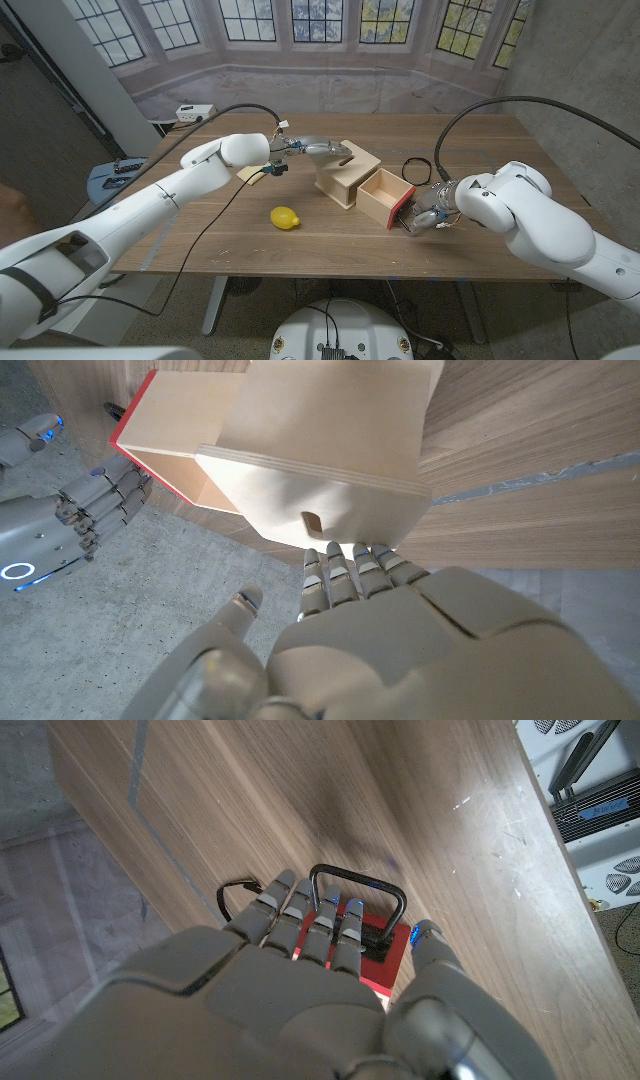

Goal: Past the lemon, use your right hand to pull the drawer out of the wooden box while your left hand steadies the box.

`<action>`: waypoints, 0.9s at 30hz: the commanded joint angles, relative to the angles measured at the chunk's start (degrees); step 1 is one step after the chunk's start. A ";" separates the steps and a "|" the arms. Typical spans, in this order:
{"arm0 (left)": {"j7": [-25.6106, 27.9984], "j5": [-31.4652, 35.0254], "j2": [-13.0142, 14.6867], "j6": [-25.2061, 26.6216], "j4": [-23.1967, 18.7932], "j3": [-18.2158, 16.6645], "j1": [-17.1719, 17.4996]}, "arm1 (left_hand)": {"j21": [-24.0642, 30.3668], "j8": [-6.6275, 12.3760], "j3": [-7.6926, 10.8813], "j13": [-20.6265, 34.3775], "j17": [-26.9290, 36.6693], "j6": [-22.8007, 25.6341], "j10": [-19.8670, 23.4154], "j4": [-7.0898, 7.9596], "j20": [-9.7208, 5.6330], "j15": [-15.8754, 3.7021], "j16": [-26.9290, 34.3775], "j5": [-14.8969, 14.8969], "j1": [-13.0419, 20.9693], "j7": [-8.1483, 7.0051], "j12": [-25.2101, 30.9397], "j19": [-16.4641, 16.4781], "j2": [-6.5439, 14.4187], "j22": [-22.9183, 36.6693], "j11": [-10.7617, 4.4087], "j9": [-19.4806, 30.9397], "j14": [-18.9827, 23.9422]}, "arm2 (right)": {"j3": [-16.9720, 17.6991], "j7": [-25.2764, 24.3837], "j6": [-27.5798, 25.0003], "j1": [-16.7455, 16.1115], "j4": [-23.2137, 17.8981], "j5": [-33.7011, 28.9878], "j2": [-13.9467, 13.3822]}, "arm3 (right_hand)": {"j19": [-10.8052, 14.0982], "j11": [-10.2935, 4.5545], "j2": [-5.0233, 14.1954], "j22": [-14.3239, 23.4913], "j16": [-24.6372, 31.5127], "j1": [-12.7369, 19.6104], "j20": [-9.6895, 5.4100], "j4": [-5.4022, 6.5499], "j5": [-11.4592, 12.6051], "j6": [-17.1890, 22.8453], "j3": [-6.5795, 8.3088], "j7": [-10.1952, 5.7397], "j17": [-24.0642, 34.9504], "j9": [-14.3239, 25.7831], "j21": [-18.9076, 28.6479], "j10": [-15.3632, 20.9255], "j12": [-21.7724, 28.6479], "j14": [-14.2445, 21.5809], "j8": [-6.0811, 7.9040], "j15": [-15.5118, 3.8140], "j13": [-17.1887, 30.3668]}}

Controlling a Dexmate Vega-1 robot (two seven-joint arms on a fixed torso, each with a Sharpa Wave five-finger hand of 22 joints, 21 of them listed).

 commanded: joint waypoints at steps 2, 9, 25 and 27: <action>0.63 0.07 0.54 -0.09 -0.81 -0.68 0.49 | 0.15 -0.02 0.36 0.17 0.18 0.34 0.25 -0.06 1.00 -0.03 -0.02 0.19 -0.43 -0.30 -0.07 1.61 0.22 0.27 -0.09 0.18 0.57 | 0.28 1.91 1.33 0.90 -1.33 -1.66 1.88 | 0.63 0.04 0.10 -0.05 -0.09 -0.46 -3.89 -0.13 -0.18 0.53 0.49 0.20 -0.04 0.09 0.37 0.34 0.34 0.46 0.15 -5.22 0.22; 1.82 0.93 2.16 0.14 -2.56 -1.93 1.31 | 0.14 -0.03 0.41 0.17 0.17 0.32 0.27 -0.15 1.01 -0.08 -0.02 0.18 -0.38 -0.36 -0.08 1.59 0.18 0.27 -0.13 0.18 0.60 | -0.03 2.82 2.26 1.73 -1.53 -2.48 3.61 | 0.67 0.11 0.08 -0.05 -0.09 -0.49 -3.90 -0.14 -0.19 0.54 0.53 0.24 -0.04 0.09 0.37 0.36 0.34 0.50 0.14 -5.18 0.22; 3.28 1.57 5.11 0.97 -5.05 -4.59 3.09 | 0.12 -0.09 0.51 0.19 0.14 0.16 -0.18 -0.45 1.10 0.00 -0.15 0.14 -0.22 -0.39 -0.26 1.61 0.02 0.26 -0.02 0.18 0.25 | 0.94 3.68 3.83 1.98 -1.64 -3.13 5.52 | 0.83 0.30 0.08 -0.05 -0.07 -0.61 -3.86 -0.14 -0.21 0.70 0.63 0.26 -0.04 0.09 0.39 0.49 0.38 0.63 0.16 -5.17 0.21; 3.51 1.65 5.19 0.70 -5.06 -4.77 3.20 | 0.11 -0.09 0.53 0.19 0.14 0.15 -0.27 -0.50 1.10 0.09 -0.19 0.14 -0.19 -0.37 -0.30 1.60 0.00 0.26 0.09 0.18 0.12 | 0.90 3.65 3.88 1.99 -1.56 -3.48 5.77 | 0.84 0.37 0.09 -0.05 -0.08 -0.60 -3.85 -0.15 -0.21 0.71 0.66 0.26 -0.04 0.09 0.39 0.53 0.39 0.64 0.16 -5.17 0.21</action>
